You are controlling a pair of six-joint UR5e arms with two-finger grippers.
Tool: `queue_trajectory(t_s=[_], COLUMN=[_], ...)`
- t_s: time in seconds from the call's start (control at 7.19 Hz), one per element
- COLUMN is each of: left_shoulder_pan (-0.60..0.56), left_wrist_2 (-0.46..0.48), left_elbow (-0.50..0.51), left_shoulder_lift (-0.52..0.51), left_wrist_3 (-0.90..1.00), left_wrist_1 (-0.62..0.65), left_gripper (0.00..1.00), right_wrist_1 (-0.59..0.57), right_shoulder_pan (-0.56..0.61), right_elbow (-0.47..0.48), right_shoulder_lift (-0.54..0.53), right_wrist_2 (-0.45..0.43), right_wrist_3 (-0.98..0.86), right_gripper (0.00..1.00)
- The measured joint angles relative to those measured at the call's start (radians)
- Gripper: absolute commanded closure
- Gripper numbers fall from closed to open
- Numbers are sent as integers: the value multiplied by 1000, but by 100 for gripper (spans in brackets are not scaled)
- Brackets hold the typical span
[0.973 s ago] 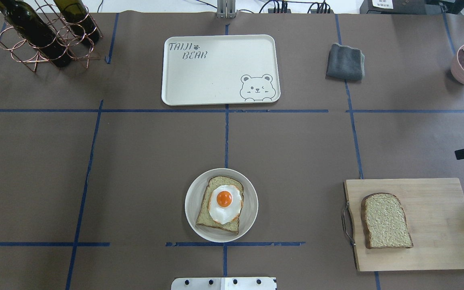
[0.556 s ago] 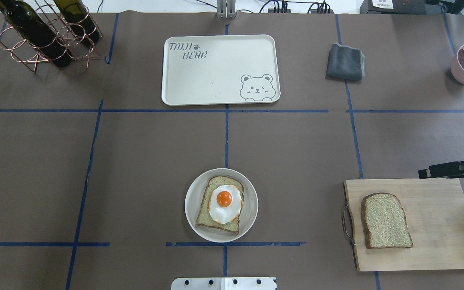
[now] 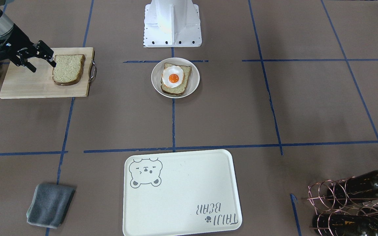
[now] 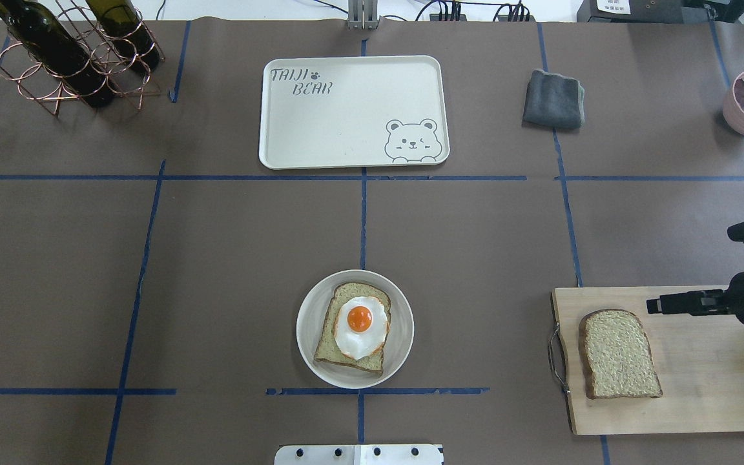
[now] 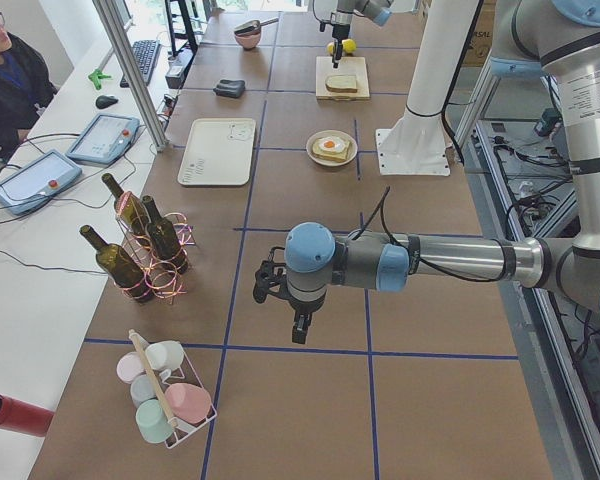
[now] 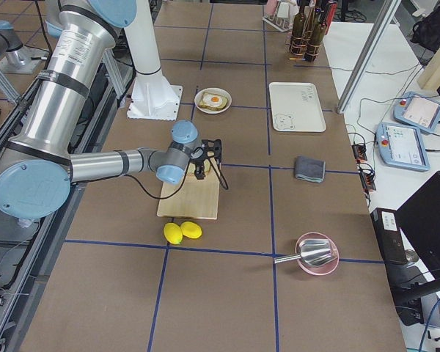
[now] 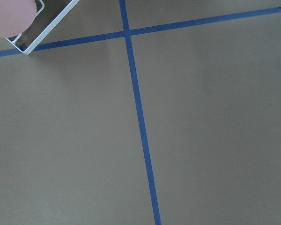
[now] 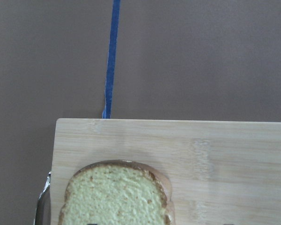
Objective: Make sandwich and place on tray
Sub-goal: 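Move the right gripper over the bread slice on the cutting board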
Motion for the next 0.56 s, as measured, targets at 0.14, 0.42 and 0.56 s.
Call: queue_trajectory(t_s=[0.14, 0.42, 0.56], left_shoulder_pan=[0, 0, 0], left_wrist_2=[-3, -5, -5], left_elbow=[0, 0, 0], left_shoulder_lift=[0, -1, -1], left_wrist_3=[0, 0, 0], left_wrist_1=[-1, -1, -1], left_gripper=[0, 0, 0], right_wrist_1=[16, 55, 64], right_shoulder_pan=[-59, -113, -131], right_elbow=[1, -1, -4], right_shoulder_lift=[-15, -47, -54], right_wrist_2=[-56, -94, -101], right_wrist_3=[31, 51, 55], right_gripper=[35, 41, 41])
